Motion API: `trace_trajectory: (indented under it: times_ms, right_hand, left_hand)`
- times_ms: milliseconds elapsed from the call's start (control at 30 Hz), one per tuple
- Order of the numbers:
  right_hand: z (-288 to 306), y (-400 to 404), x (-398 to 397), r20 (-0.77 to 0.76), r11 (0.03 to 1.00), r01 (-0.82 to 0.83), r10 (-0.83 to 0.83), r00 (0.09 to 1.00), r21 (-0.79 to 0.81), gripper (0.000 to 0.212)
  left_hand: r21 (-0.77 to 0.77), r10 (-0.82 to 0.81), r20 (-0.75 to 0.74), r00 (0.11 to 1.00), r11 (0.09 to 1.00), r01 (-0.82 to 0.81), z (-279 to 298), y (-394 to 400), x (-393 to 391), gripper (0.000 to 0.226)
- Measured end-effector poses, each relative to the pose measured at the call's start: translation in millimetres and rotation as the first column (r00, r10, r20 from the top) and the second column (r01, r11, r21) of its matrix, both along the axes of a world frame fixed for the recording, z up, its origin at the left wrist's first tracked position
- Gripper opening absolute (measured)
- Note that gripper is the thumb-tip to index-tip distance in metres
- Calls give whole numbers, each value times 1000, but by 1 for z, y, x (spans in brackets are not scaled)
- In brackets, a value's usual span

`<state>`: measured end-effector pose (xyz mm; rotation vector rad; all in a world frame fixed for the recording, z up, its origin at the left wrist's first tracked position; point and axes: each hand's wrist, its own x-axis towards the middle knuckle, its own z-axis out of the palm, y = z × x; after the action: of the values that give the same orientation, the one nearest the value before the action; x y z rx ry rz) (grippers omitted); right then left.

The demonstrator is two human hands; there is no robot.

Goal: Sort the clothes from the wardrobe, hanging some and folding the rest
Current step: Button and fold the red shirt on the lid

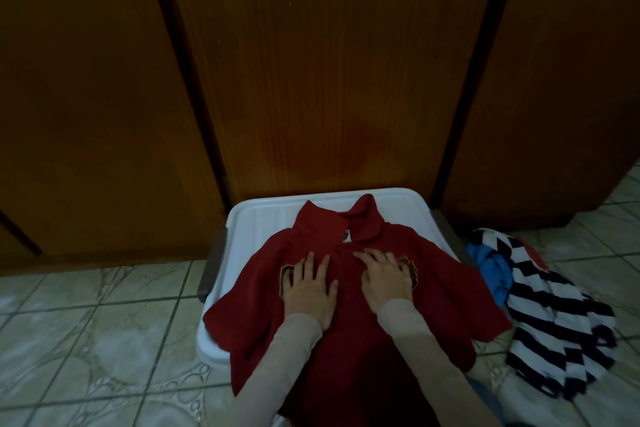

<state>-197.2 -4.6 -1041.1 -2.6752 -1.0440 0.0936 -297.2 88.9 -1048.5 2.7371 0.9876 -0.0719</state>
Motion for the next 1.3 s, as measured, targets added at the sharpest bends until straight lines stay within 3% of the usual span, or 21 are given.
trace_trajectory:
  times_ms: [133,300,433,533,633,767,900,1133,1300]
  right_hand:
    - [9,7,4,-44,999,15,-14,999,40,43]
    - [14,22,11,-130,993,-34,49,990,116,52]
    - [7,34,14,-166,990,39,-16,986,134,35]
    - [6,41,15,-223,932,185,-117,968,312,20]
    - [5,46,13,-318,854,334,-213,924,399,25]
    - [-8,43,10,-337,768,375,-219,916,519,7]
    - [-11,36,13,-487,586,486,-172,856,648,22]
    - [-18,40,16,-452,596,442,-145,880,670,10]
    - [-19,41,18,-438,609,443,-169,883,658,15]
  left_hand:
    - [26,5,21,1000,1000,-5,10,9,5,49]
    - [-95,-16,303,953,994,47,9,30,20,26]
    - [-227,67,481,874,973,51,6,32,22,26]
    - [-149,-28,475,879,982,112,4,31,25,32]
    - [-114,-34,441,897,989,94,0,33,27,32]
    - [-221,151,443,883,974,-56,4,31,31,19]
    - [-321,302,446,842,933,-165,11,30,41,12]
    - [-256,275,479,834,952,-167,1,29,49,11]
    - [-267,283,489,825,949,-168,-1,29,54,7]
